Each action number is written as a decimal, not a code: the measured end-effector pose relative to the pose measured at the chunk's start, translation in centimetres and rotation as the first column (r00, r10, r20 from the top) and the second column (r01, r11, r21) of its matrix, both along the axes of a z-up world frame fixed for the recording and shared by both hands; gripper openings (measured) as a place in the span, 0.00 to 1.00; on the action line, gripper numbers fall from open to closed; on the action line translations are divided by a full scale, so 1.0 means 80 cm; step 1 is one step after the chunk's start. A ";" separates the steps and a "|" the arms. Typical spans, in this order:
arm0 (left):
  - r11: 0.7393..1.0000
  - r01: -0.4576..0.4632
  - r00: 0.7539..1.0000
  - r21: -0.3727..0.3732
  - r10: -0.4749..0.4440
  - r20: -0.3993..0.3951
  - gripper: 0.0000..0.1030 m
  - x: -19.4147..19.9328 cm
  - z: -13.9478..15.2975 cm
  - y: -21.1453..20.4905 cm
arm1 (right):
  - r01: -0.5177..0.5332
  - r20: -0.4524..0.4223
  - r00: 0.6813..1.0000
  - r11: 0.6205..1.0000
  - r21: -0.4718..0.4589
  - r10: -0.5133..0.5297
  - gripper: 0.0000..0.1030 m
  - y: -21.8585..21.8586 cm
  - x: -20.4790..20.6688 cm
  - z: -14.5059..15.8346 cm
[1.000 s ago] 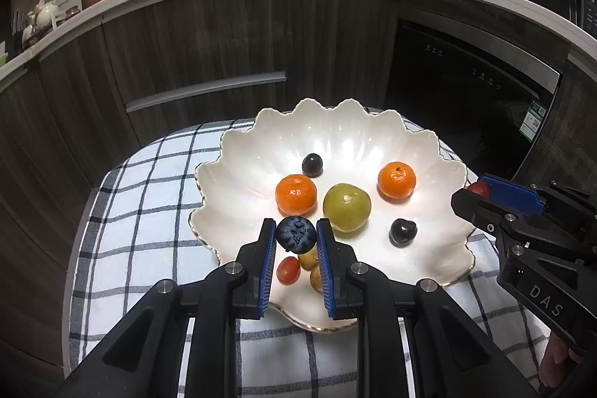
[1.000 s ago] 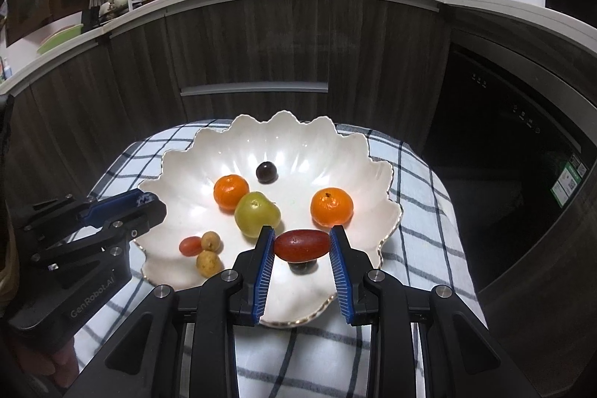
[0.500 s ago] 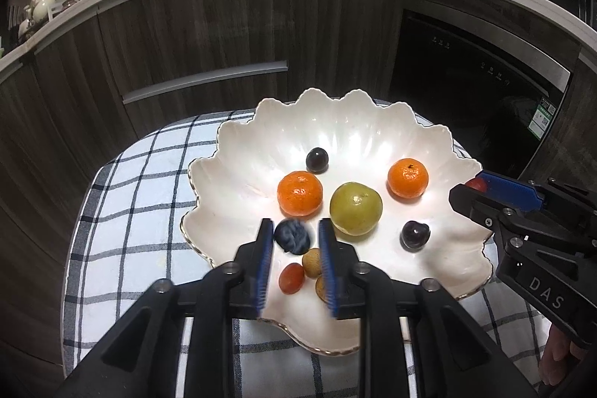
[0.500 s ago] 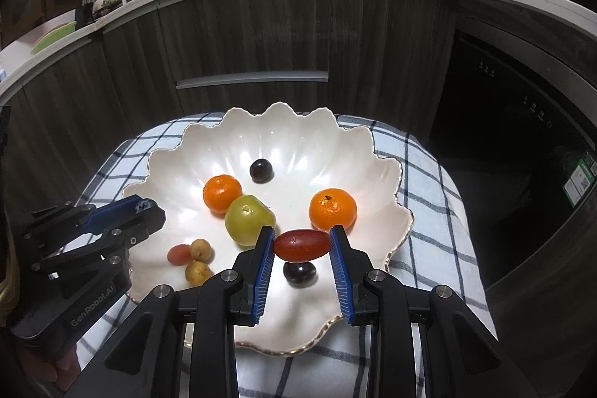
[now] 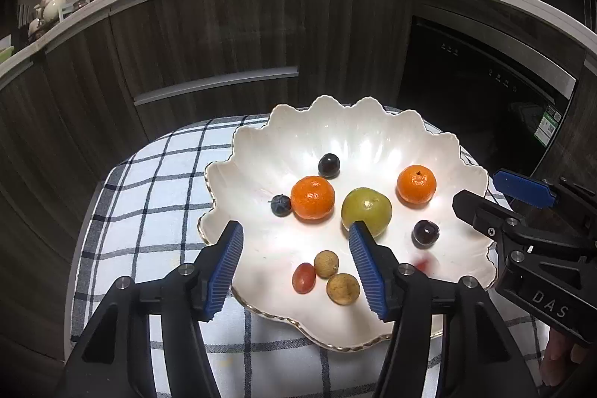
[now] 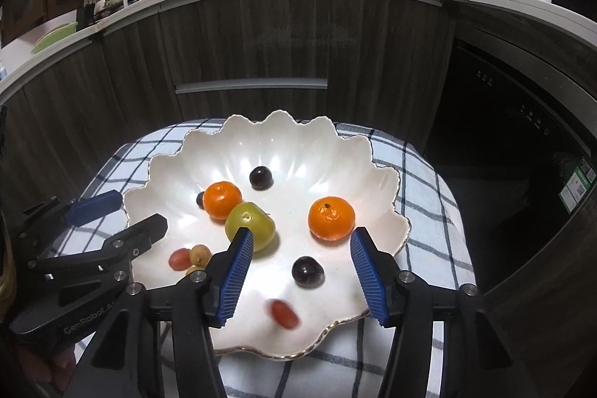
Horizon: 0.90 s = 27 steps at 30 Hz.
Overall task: Organize fruits
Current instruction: 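Open the left tool over the bowl while the right tool releases the grape, then withdraw both open tools from the bowl back over the cloth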
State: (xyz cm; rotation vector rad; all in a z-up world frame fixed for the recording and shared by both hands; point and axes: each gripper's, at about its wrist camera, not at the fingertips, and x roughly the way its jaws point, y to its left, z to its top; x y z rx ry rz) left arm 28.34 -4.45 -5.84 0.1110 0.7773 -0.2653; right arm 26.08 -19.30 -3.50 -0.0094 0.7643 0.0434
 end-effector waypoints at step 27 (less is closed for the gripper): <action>0.995 -0.098 0.994 0.004 0.098 0.047 0.85 -0.041 0.040 0.026 | 0.049 0.064 0.997 0.999 -0.023 -0.047 0.69 0.000 -0.035 0.034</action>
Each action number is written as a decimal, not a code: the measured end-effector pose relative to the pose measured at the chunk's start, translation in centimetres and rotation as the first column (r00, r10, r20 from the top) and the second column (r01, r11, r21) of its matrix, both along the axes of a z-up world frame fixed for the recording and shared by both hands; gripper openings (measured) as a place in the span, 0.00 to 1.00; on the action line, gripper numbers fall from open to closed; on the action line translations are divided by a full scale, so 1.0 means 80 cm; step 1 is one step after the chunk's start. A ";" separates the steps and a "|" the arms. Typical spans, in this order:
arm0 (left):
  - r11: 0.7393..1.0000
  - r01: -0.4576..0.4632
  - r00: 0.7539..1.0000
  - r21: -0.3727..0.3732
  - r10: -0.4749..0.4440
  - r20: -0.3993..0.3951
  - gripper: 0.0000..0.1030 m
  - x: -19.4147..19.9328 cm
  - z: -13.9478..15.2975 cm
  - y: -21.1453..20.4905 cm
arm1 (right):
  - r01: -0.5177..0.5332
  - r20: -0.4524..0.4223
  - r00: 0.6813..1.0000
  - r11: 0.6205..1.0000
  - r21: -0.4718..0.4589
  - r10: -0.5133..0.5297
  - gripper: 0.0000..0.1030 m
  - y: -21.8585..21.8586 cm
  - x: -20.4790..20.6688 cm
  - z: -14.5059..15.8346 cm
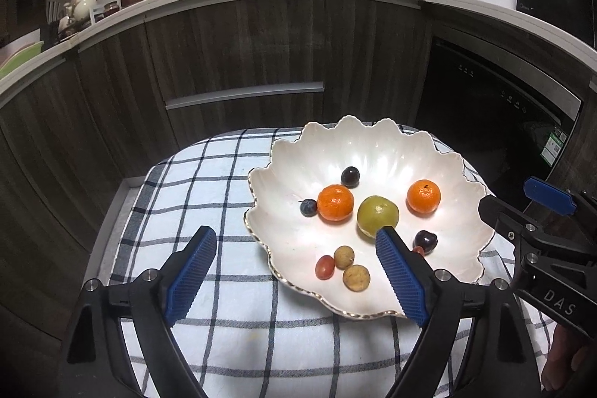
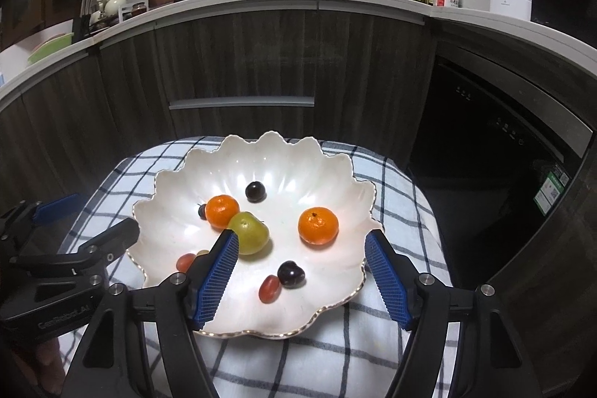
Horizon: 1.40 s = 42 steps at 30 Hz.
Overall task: Organize fruits
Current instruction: 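Withdraw both open tools from the bowl back over the cloth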
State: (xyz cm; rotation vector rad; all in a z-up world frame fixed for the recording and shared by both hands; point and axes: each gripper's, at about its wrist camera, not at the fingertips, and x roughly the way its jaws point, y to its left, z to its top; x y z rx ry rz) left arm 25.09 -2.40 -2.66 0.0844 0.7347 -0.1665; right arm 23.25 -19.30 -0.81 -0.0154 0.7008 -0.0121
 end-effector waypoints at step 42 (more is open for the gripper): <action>0.997 -0.079 0.996 0.002 0.079 -0.045 0.88 -0.149 0.009 0.047 | 0.053 0.004 0.999 0.998 0.034 -0.053 0.75 0.001 -0.133 0.014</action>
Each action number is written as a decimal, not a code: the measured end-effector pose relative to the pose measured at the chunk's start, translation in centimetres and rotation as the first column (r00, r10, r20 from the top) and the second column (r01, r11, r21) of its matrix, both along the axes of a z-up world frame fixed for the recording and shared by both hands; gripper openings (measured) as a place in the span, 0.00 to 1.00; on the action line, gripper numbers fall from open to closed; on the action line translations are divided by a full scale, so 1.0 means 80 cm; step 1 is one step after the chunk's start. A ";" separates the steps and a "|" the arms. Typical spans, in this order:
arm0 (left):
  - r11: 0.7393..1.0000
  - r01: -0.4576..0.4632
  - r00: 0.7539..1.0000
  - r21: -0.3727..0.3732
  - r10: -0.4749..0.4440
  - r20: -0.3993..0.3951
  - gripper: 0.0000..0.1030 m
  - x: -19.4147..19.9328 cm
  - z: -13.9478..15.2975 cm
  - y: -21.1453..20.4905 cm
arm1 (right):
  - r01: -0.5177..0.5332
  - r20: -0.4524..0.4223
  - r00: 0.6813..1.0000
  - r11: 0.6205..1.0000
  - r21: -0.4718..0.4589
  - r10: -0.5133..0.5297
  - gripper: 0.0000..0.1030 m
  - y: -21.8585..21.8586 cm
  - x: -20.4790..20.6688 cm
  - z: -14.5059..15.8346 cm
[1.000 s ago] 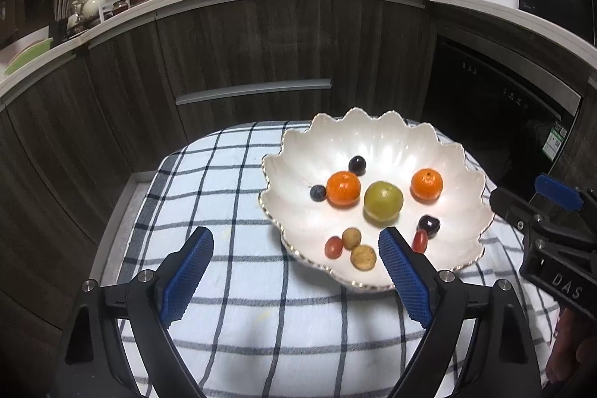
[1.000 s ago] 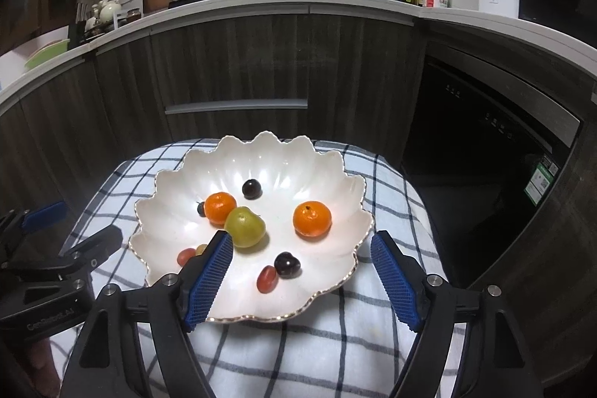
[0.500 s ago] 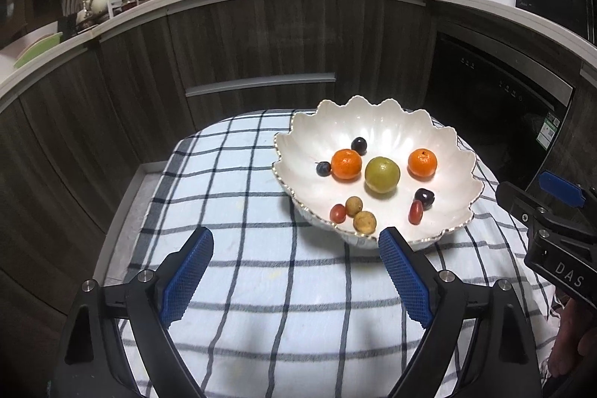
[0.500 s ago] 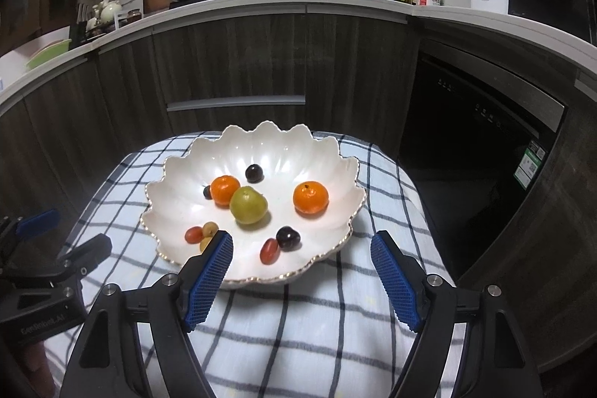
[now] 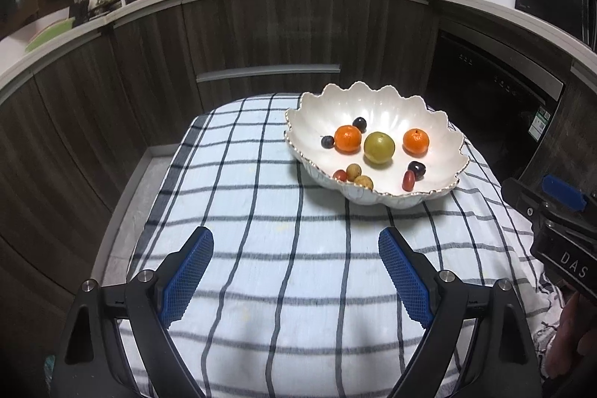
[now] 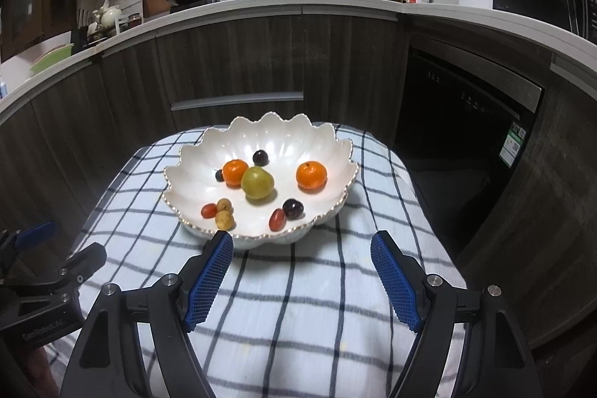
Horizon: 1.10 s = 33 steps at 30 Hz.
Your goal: Organize fruits
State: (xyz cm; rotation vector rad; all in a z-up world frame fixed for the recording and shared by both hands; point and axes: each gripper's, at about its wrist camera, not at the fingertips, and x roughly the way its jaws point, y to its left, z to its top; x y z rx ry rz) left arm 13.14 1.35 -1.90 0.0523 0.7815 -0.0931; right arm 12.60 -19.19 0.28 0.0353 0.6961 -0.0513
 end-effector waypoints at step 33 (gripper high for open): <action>1.000 -0.013 0.996 0.013 0.012 0.087 0.90 -0.079 0.031 0.016 | 0.027 0.049 0.998 0.999 -0.017 -0.026 0.75 0.002 -0.084 0.032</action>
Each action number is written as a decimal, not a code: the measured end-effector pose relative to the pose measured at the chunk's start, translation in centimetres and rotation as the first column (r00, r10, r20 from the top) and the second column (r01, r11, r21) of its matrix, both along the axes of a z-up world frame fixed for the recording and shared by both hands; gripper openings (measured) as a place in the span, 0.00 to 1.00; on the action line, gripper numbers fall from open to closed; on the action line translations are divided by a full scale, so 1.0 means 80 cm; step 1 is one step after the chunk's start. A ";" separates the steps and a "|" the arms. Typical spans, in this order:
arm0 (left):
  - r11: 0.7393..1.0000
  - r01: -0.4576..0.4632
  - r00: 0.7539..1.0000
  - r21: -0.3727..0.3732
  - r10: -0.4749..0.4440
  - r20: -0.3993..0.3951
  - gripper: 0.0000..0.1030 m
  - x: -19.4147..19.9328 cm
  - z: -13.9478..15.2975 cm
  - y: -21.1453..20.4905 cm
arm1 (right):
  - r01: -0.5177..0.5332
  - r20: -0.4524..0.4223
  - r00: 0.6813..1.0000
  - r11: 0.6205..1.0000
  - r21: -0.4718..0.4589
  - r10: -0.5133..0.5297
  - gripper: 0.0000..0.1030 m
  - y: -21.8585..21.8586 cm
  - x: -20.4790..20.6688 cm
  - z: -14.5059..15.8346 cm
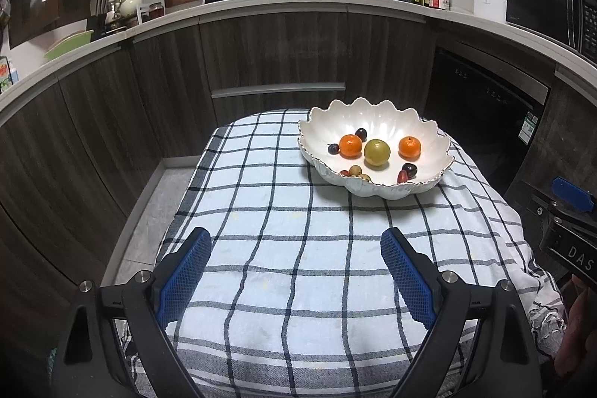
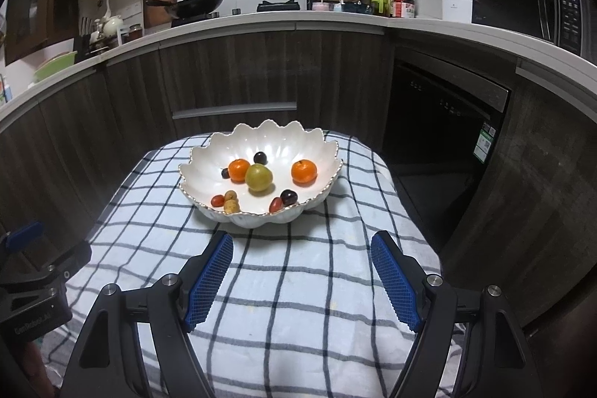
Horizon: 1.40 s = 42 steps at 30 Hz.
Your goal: Organize fruits
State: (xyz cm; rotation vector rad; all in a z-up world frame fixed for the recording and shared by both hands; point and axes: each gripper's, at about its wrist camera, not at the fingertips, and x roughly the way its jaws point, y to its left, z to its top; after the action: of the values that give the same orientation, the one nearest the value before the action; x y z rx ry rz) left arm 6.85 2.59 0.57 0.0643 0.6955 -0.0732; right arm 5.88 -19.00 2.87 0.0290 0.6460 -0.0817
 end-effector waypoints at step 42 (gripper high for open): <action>1.000 0.015 0.999 0.005 -0.015 0.033 0.90 -0.008 0.008 -0.003 | 0.009 0.025 1.000 1.000 0.002 -0.009 0.75 -0.002 -0.006 0.006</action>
State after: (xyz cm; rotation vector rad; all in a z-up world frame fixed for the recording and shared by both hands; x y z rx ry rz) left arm 6.22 2.31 1.18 0.0752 0.6627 -0.0850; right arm 5.37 -19.16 3.38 0.0344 0.6207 -0.0897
